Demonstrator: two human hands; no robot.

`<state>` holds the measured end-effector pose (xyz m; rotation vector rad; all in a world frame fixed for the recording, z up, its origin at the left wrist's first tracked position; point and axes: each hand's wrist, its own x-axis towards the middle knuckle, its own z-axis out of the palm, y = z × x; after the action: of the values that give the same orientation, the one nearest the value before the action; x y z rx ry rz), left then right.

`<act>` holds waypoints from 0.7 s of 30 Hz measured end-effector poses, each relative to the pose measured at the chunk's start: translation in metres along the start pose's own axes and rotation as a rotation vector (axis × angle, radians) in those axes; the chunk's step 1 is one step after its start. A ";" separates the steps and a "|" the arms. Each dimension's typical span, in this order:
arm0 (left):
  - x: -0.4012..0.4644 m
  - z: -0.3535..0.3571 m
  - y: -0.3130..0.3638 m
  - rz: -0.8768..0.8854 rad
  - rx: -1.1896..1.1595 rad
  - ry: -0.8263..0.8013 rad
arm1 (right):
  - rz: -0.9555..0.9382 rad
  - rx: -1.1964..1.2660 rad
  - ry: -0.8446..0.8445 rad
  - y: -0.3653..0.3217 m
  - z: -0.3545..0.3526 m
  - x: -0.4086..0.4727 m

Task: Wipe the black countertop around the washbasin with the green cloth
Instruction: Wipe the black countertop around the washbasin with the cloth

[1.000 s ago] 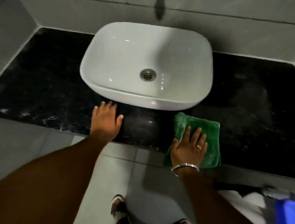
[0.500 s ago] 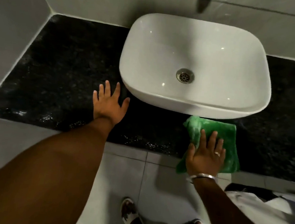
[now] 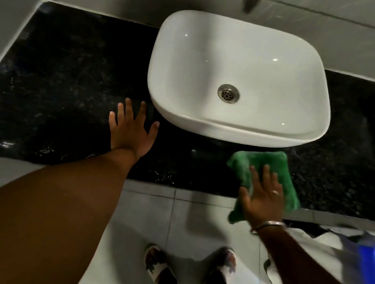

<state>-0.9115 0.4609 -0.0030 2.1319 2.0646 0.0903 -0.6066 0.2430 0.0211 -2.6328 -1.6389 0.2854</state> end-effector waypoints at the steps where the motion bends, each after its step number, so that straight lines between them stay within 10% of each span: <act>1: 0.000 0.000 0.000 0.001 -0.004 0.000 | 0.050 -0.013 -0.023 0.015 -0.005 0.003; 6: -0.001 -0.005 -0.008 -0.008 -0.007 0.007 | 0.177 0.049 0.013 -0.044 0.008 0.004; 13: 0.009 -0.008 0.014 0.013 -0.014 0.005 | -0.191 0.066 -0.087 -0.136 0.020 0.008; 17: 0.003 -0.005 0.002 0.005 -0.007 -0.015 | -0.396 0.023 -0.149 -0.067 0.007 0.013; 21: 0.002 0.001 0.001 -0.004 0.012 -0.018 | -0.054 0.060 -0.097 0.045 -0.020 0.025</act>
<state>-0.9105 0.4631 -0.0043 2.1273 2.0645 0.0587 -0.5526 0.2472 0.0321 -2.5641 -1.6980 0.4603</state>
